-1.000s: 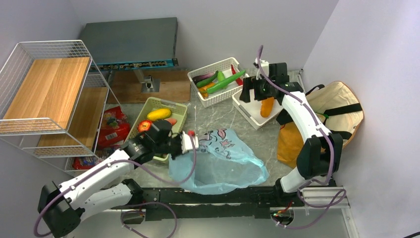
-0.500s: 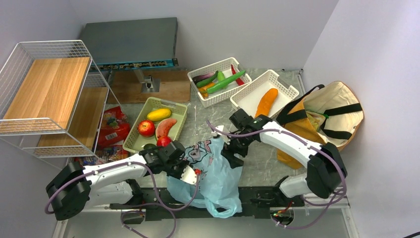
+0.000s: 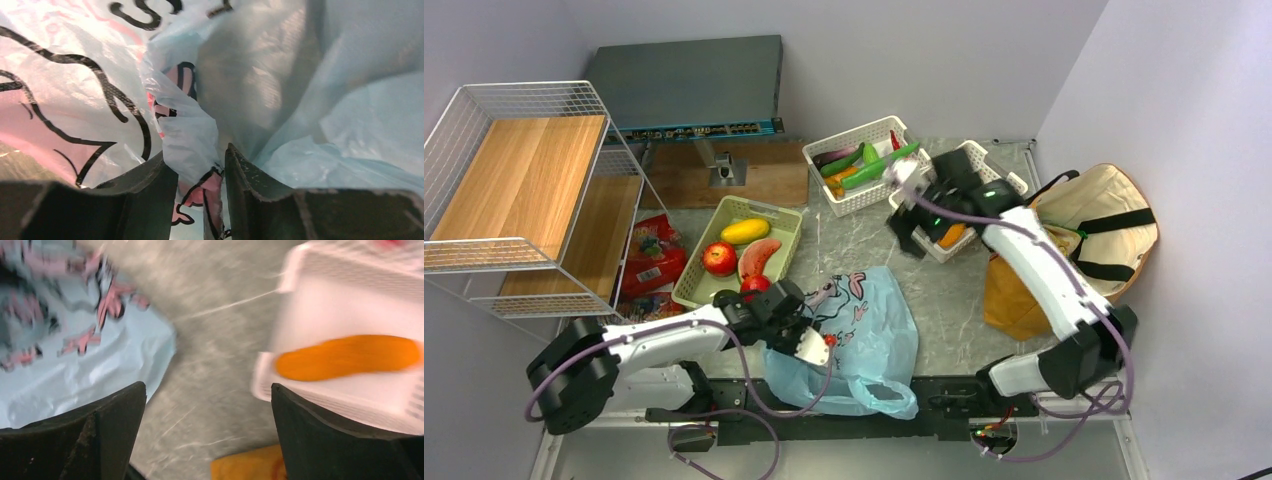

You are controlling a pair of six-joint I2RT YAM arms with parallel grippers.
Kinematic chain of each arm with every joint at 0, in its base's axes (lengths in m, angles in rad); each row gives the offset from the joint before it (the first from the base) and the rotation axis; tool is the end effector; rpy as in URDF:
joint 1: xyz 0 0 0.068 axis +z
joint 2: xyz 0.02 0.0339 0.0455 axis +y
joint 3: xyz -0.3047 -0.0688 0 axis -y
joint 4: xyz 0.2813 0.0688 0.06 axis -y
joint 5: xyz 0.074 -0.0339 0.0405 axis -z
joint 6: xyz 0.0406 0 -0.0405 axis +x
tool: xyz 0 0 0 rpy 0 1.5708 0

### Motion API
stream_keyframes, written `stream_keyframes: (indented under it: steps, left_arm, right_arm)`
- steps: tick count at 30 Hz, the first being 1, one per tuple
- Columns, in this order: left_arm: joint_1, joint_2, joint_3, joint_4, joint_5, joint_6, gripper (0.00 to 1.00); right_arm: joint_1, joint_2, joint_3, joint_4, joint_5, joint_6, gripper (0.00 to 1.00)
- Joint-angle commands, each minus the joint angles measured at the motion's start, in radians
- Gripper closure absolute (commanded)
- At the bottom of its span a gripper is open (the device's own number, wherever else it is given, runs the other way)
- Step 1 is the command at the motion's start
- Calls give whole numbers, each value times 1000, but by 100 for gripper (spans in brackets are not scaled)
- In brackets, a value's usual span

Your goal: Untie the knot of the grocery bags and take out the mixed food

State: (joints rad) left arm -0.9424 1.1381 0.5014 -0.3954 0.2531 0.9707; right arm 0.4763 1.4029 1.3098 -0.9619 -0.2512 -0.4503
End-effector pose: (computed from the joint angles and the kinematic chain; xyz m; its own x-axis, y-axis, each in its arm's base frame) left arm 0.1165 -0.1777 0.1739 0.4237 0.7761 -0.4671 0.9014 -0.3104 0.3020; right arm 0.2714 0.1514 0.3489 -0.4553 -0.7093 -0.5382 -0.8344 0.5508 -0.0200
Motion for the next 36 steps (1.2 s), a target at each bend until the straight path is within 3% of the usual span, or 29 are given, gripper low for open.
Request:
stream_keyframes:
  steps: [1, 7, 12, 16, 18, 21, 22, 23, 27, 30, 36]
  left_arm:
    - [-3, 75, 108, 76, -2, -85, 55]
    - [-3, 155, 216, 118, -1, -156, 50]
    - [-7, 275, 341, 131, 7, -182, 52]
    - [-40, 351, 426, 154, -23, -226, 51]
    - [-42, 384, 471, 130, -8, -268, 40]
    - [-42, 394, 503, 99, 29, -317, 23]
    - [-42, 382, 496, 97, 39, -326, 21]
    - [-42, 358, 481, 103, 44, -336, 20]
    - [-7, 197, 373, 123, 100, -389, 22]
    - [21, 79, 309, 113, 155, -404, 23]
    - [89, -76, 321, 144, 205, -508, 9]
  right_arm:
    - [-121, -129, 251, -181, 107, 144, 3]
    - [-312, -207, 311, -255, 398, 182, 0]
    - [-621, -172, 371, -334, 357, 132, 0]
    - [-684, -123, 378, -371, 331, 116, 1]
    - [-698, -101, 373, -392, 246, 108, 16]
    - [-699, -97, 384, -413, 63, 87, 66]
    - [-698, -95, 401, -425, -13, 78, 89]
    - [-697, -91, 425, -451, -94, 58, 100]
    - [-613, -122, 420, -523, -259, -18, 100]
    - [-446, -201, 298, -496, -220, -14, 100]
    - [-252, -263, 104, -470, -222, 16, 100]
